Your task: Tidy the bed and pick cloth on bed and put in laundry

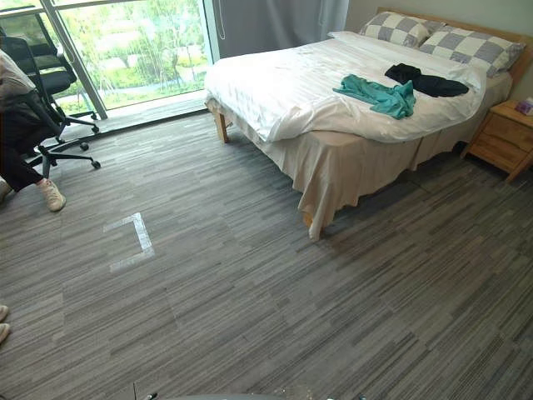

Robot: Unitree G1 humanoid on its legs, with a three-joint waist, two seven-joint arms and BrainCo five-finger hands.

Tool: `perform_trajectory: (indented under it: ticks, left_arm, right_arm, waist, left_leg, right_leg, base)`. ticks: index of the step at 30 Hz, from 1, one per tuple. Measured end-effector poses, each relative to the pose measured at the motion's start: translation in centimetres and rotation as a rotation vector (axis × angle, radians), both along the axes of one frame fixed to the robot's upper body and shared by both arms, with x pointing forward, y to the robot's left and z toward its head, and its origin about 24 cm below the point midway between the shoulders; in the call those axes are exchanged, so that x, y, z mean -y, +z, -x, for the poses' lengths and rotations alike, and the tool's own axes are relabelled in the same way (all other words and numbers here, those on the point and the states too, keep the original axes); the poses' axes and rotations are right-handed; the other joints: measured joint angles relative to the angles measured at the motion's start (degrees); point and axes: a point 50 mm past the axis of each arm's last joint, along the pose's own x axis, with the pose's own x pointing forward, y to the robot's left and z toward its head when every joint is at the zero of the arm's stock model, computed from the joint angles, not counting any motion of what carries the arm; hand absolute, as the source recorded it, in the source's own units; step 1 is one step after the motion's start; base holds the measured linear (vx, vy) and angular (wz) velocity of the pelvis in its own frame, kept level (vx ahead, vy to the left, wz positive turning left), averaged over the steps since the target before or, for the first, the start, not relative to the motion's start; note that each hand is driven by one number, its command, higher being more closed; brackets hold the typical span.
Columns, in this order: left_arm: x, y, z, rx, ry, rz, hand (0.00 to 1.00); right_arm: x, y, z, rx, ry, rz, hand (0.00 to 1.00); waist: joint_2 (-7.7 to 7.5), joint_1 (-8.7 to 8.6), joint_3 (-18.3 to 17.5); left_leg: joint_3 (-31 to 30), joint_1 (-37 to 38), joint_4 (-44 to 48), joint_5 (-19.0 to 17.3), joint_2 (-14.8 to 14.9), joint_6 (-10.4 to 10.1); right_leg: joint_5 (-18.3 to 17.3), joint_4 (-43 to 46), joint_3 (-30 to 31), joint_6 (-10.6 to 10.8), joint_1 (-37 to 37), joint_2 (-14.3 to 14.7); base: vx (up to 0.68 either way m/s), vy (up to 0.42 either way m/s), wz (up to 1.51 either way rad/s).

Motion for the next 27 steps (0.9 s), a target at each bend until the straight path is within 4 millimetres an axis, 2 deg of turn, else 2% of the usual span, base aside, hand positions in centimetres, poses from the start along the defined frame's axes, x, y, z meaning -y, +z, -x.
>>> perform_trajectory:
  ticks: [3,4,5,6,8,9,10,12,13,15,16,17,18,19,20,21,22,23,24,25,26,27]
  left_arm:
    - [0.0,0.1,-0.9,0.019,-0.023,-0.006,0.00]
    - [-0.1,0.2,-1.4,0.030,-0.027,-0.009,0.00]
    - [-0.2,0.2,-1.8,0.040,-0.031,-0.013,0.00]
    - [-0.5,0.4,-2.5,0.055,-0.039,-0.022,0.00]
    - [-0.9,0.6,-3.3,0.066,-0.056,-0.035,0.00]
    - [-1.0,0.6,-3.4,0.066,-0.056,-0.037,0.00]
    - [-1.0,0.6,-3.3,0.063,-0.057,-0.039,0.00]
    - [-0.9,0.5,-3.3,0.059,-0.072,-0.039,0.00]
    - [-0.7,0.5,-3.4,0.059,-0.076,-0.036,0.00]
    - [-0.6,0.5,-3.6,0.065,-0.076,-0.032,0.00]
    - [-0.6,0.5,-3.7,0.067,-0.076,-0.031,0.00]
    - [-0.5,0.6,-4.2,0.077,-0.079,-0.026,0.00]
    - [-0.3,0.6,-5.0,0.090,-0.087,-0.020,0.00]
    - [0.0,0.7,-5.6,0.102,-0.094,-0.016,0.00]
    - [0.8,0.7,-6.6,0.118,-0.124,0.001,0.00]
    - [1.9,0.7,-7.1,0.132,-0.150,0.022,0.00]
    - [2.3,0.7,-7.2,0.134,-0.150,0.033,0.00]
    - [3.2,0.7,-7.5,0.145,-0.149,0.056,0.00]
    - [4.7,0.8,-8.1,0.172,-0.159,0.093,0.00]
    - [5.5,0.9,-8.7,0.196,-0.169,0.115,0.00]
    - [6.2,1.1,-9.1,0.218,-0.173,0.133,0.00]
    - [6.1,1.2,-9.2,0.228,-0.161,0.129,0.00]
  right_arm:
    - [0.1,0.1,-0.5,0.013,0.003,0.003,0.00]
    - [-0.1,0.2,-1.4,0.040,0.008,0.002,0.00]
    - [-0.1,0.3,-1.9,0.055,0.011,0.002,0.00]
    - [-0.3,0.4,-2.8,0.080,0.015,-0.002,0.00]
    - [-0.7,0.5,-3.2,0.095,0.006,-0.011,0.00]
    - [-0.7,0.4,-2.8,0.090,-0.006,-0.013,0.00]
    - [-0.8,0.4,-2.8,0.093,-0.025,-0.017,0.00]
    - [-0.6,0.4,-2.7,0.098,-0.059,-0.020,0.00]
    - [-0.5,0.5,-2.8,0.109,-0.085,-0.021,0.00]
    - [-0.4,0.5,-2.7,0.116,-0.138,-0.026,0.00]
    - [-0.3,0.5,-2.7,0.118,-0.151,-0.027,0.00]
    - [-0.2,0.5,-2.6,0.120,-0.167,-0.027,0.00]
    - [0.2,0.6,-2.7,0.122,-0.180,-0.020,0.00]
    - [0.4,0.6,-2.6,0.121,-0.181,-0.012,0.00]
    - [0.6,0.6,-2.5,0.111,-0.180,-0.009,0.00]
    - [0.5,0.5,-2.4,0.107,-0.184,-0.013,0.00]
    - [0.4,0.5,-2.3,0.106,-0.186,-0.016,0.00]
    - [0.3,0.4,-1.8,0.103,-0.210,-0.024,0.00]
    - [0.9,0.6,-2.1,0.113,-0.210,-0.010,0.00]
    - [1.3,0.7,-2.4,0.125,-0.222,-0.003,0.00]
    - [1.5,0.8,-2.5,0.133,-0.237,-0.001,0.00]
    - [1.5,0.8,-2.6,0.131,-0.235,0.000,0.00]
  waist:
    - [-0.27,0.04,0.48]
    - [-0.92,0.13,0.98]
    - [-0.88,0.12,1.36]
    - [-1.68,0.00,3.34]
    - [-2.80,-0.30,4.89]
    - [-3.13,-0.09,5.10]
    - [-3.19,-0.31,5.20]
    - [-2.84,-0.91,5.23]
    - [-1.95,-1.65,5.38]
    - [-1.24,-2.86,5.34]
    - [-1.02,-3.15,5.31]
    - [-0.56,-3.20,5.31]
    - [0.17,-3.53,5.54]
    - [0.60,-3.85,5.78]
    - [1.30,-4.85,6.21]
    - [1.22,-6.01,6.43]
    - [1.03,-6.34,6.54]
    - [1.07,-6.42,7.25]
    - [3.13,-6.56,8.34]
    - [4.12,-6.45,8.89]
    - [4.66,-6.47,8.84]
    - [4.62,-6.44,8.87]
  left_leg:
    - [1.74,-1.30,0.02,-0.34,0.31,-0.40]
    - [3.33,-2.57,0.13,-0.38,0.47,-0.41]
    - [4.16,-2.93,0.27,-0.44,0.41,-0.47]
    - [5.95,-3.01,0.31,-0.71,0.18,-0.18]
    - [8.78,-2.42,0.41,-0.99,-0.20,-0.16]
    - [10.58,-1.38,0.54,-1.99,-0.21,-0.25]
    - [11.43,-0.83,1.31,-3.06,-0.09,-0.41]
    - [12.80,0.25,2.42,-4.80,0.72,-0.03]
    - [13.78,1.13,2.72,-5.65,1.76,-0.44]
    - [15.12,1.77,4.45,-7.56,4.83,-1.89]
    - [15.51,1.90,4.89,-8.17,6.01,-2.65]
    - [16.21,2.27,5.28,-9.14,8.25,-4.10]
    - [16.40,2.15,5.77,-9.99,10.72,-5.44]
    - [16.33,2.18,5.84,-10.39,11.79,-6.10]
    - [16.04,2.65,5.82,-11.05,13.41,-7.35]
    - [16.07,3.91,5.63,-11.34,13.97,-8.95]
    - [16.24,4.82,5.56,-11.81,14.20,-9.84]
    - [16.58,8.13,5.24,-12.48,14.98,-10.78]
    - [16.80,9.55,6.15,-10.80,17.03,-11.66]
    - [16.44,10.11,7.08,-8.24,18.20,-11.59]
    - [12.36,7.56,16.06,0.30,21.88,-9.17]
    - [9.20,3.96,25.55,5.36,24.52,-7.20]
  right_leg:
    - [-0.93,2.42,1.06,0.38,-2.92,0.25]
    - [-2.03,6.06,2.26,0.37,-6.21,0.44]
    - [-2.97,8.56,2.85,0.59,-7.71,0.43]
    - [-4.89,12.84,3.40,1.20,-10.33,0.05]
    - [-7.77,18.37,3.11,3.18,-13.92,-1.03]
    - [-9.00,20.98,1.82,5.22,-15.01,-2.10]
    - [-9.58,22.21,1.80,6.14,-15.00,-2.23]
    - [-9.82,26.55,0.75,7.96,-16.05,-2.34]
    - [-9.62,33.31,-2.04,8.29,-19.50,-2.42]
    - [-11.72,39.60,-8.11,4.38,-24.28,-4.09]
    - [-12.01,38.91,-9.48,3.75,-25.27,-4.53]
    - [-11.49,34.36,-10.68,2.87,-27.09,-4.47]
    - [-8.29,26.18,-10.90,1.56,-28.54,-4.02]
    - [-5.75,21.36,-10.79,1.53,-29.16,-3.99]
    - [1.24,10.32,-10.57,2.10,-30.01,-4.38]
    - [6.92,2.42,-10.08,3.62,-31.00,-5.56]
    - [8.20,0.34,-9.86,3.98,-30.96,-6.32]
    - [14.99,2.47,-10.65,3.39,-31.01,-6.78]
    - [15.77,10.28,-11.57,1.32,-32.94,-6.05]
    - [11.63,15.43,-12.14,-0.15,-34.26,-5.46]
    - [4.59,19.69,-13.79,-1.24,-32.12,-3.69]
    - [2.43,18.23,-14.33,-2.33,-28.53,-1.84]
  base:
    - [-0.06,-0.028,-0.25]
    - [-0.08,-0.035,-0.45]
    - [-0.06,-0.040,-0.57]
    - [-0.06,-0.044,-0.45]
    - [-0.04,-0.039,-0.57]
    - [0.02,-0.019,-0.73]
    - [0.04,-0.030,-0.67]
    - [0.08,-0.045,-0.48]
    - [0.11,-0.048,-0.50]
    - [0.17,-0.062,-0.39]
    - [0.27,-0.102,-0.41]
    - [0.35,-0.158,-0.36]
    - [0.40,-0.191,-0.29]
    - [0.47,-0.245,-0.04]
    - [0.55,-0.276,0.10]
    - [0.73,-0.374,0.13]
    - [0.65,-0.360,0.09]
    - [0.79,-0.494,0.00]
    - [0.62,-0.442,-0.06]
    - [0.83,-0.669,-0.01]
    - [0.72,-0.601,0.05]
    - [1.01,-0.725,0.01]
